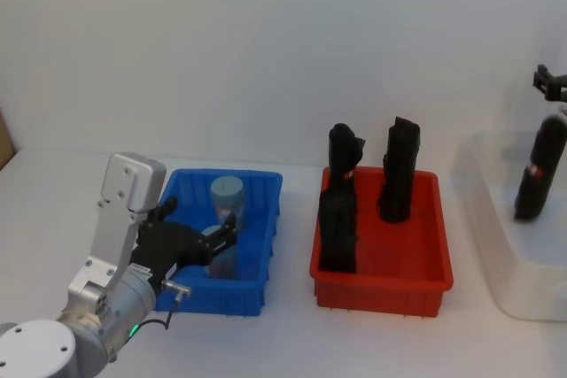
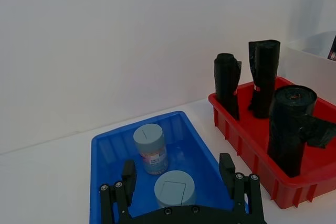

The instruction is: Pick the cotton swabs from the blue box and place them into the white box.

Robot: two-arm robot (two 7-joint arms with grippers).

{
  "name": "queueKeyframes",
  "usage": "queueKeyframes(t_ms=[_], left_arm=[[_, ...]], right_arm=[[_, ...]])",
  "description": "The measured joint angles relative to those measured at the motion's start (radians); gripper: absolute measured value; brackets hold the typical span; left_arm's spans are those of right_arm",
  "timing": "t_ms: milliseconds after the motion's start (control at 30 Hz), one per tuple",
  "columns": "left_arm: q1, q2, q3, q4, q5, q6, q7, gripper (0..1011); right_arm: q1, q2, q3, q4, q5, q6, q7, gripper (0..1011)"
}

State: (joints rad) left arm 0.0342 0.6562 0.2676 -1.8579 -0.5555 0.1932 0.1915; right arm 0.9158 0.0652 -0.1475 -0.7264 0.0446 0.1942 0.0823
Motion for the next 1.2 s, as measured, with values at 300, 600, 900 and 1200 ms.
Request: queueKeyframes(t_ms=[300, 600, 900, 1200], left_arm=[[-0.039, -0.021, -0.001, 0.061, 0.003, 0.018, -0.106, 1004], [-0.092, -0.044, 0.003, 0.128, 0.049, 0.037, -0.211, 1004], [-0.136, -0.062, 0.006, 0.19, 0.099, 0.054, -0.275, 1004], [-0.158, -0.069, 0.003, 0.236, 0.116, 0.076, -0.306, 1004]], right_arm=[[0.001, 0.0, 0.0, 0.003, -0.001, 0.001, 0.0, 945], [0.002, 0.0, 0.0, 0.005, -0.001, 0.001, 0.0, 1001], [0.003, 0.0, 0.0, 0.006, -0.001, 0.001, 0.0, 1002], [0.003, 0.0, 0.0, 0.006, -0.001, 0.001, 0.0, 1001]])
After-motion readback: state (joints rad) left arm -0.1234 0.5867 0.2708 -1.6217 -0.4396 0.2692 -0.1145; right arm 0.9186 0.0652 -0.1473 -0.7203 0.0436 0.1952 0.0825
